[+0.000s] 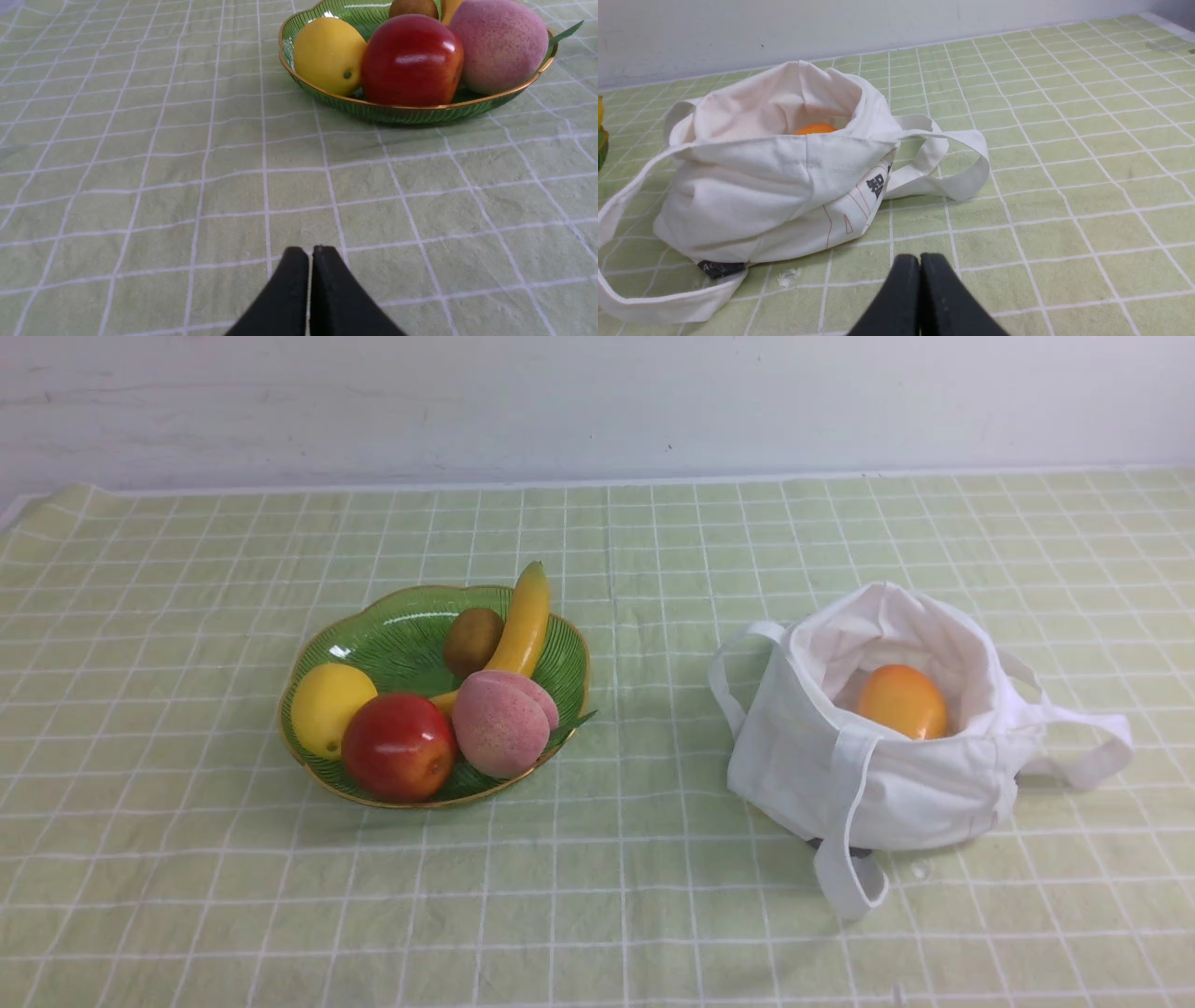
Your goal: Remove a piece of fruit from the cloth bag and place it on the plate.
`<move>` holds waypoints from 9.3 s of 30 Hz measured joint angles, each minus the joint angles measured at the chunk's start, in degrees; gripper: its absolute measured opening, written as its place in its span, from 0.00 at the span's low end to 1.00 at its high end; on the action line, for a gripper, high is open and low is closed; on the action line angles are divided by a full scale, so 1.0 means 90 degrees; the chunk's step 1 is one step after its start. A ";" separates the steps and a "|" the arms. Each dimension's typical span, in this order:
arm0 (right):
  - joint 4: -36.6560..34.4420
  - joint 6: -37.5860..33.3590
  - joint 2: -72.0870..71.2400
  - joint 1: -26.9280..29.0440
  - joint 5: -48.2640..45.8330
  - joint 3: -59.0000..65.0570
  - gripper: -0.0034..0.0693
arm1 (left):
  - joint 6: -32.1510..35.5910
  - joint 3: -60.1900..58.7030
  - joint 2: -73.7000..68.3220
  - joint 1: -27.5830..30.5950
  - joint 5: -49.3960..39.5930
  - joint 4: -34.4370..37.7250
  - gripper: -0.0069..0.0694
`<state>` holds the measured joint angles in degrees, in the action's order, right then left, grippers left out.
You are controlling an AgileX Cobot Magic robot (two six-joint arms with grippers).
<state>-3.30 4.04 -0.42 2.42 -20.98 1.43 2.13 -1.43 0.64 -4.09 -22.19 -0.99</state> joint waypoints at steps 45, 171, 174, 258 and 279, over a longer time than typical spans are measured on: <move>-0.1914 0.0743 0.0000 0.0000 0.0934 0.0028 0.03 | 0.0000 0.0000 0.0000 0.0000 0.0000 0.0000 0.08; -0.7016 -0.5552 1.3176 -0.4221 0.0422 -1.1259 0.85 | 0.0000 0.0000 0.0000 0.0000 0.0000 0.0000 0.08; -0.7360 -0.6051 1.3392 -0.4370 0.0887 -1.1259 0.85 | 0.0000 0.0000 0.0000 0.0000 0.0000 0.0000 0.08; 0.0963 0.0606 0.6493 -0.3174 -0.5222 -1.0138 0.03 | 0.0000 0.0000 0.0000 0.0000 0.0000 0.0000 0.08; 0.0112 0.0796 0.1212 -0.3174 -0.1468 -0.3925 0.03 | 0.0000 0.0000 0.0000 0.0000 0.0000 0.0000 0.08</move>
<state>-2.29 11.20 10.49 -26.15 -34.19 -33.89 2.13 -1.43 0.64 -4.09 -22.19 -0.99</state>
